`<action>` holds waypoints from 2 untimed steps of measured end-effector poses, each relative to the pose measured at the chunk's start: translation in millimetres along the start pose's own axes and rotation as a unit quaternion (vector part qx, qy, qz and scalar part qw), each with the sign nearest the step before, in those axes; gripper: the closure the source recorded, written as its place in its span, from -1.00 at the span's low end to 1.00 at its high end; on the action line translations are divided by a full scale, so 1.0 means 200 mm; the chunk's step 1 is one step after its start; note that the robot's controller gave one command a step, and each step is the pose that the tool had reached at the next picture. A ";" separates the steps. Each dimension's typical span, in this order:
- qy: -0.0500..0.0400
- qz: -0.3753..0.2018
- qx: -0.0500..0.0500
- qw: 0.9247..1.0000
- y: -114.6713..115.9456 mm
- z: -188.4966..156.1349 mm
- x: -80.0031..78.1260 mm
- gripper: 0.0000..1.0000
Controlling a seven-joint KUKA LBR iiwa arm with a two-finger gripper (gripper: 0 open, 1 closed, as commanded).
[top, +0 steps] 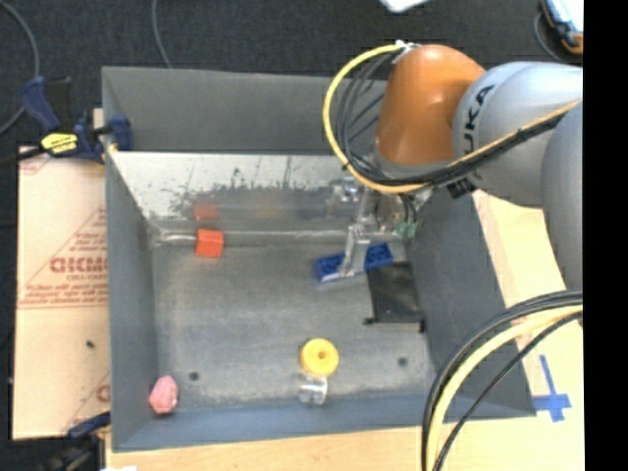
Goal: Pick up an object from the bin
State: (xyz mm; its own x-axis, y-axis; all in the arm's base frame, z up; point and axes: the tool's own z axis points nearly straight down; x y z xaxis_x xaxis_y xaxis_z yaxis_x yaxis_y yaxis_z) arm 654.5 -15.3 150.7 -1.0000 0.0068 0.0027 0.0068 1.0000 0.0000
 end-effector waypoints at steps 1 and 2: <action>-0.004 0.000 0.000 1.000 0.00 -0.03 -0.01 -1.00; -0.002 0.021 0.000 1.000 -0.22 0.40 0.07 -1.00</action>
Offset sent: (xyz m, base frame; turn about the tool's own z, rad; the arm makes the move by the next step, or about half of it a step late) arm -0.0160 -0.0429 -0.0807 0.0377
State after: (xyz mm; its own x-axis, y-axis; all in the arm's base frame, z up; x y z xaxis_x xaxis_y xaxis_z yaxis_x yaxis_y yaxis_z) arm 639.1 -59.8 70.3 -0.9988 0.0480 -0.0005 0.0480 0.9988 -0.0005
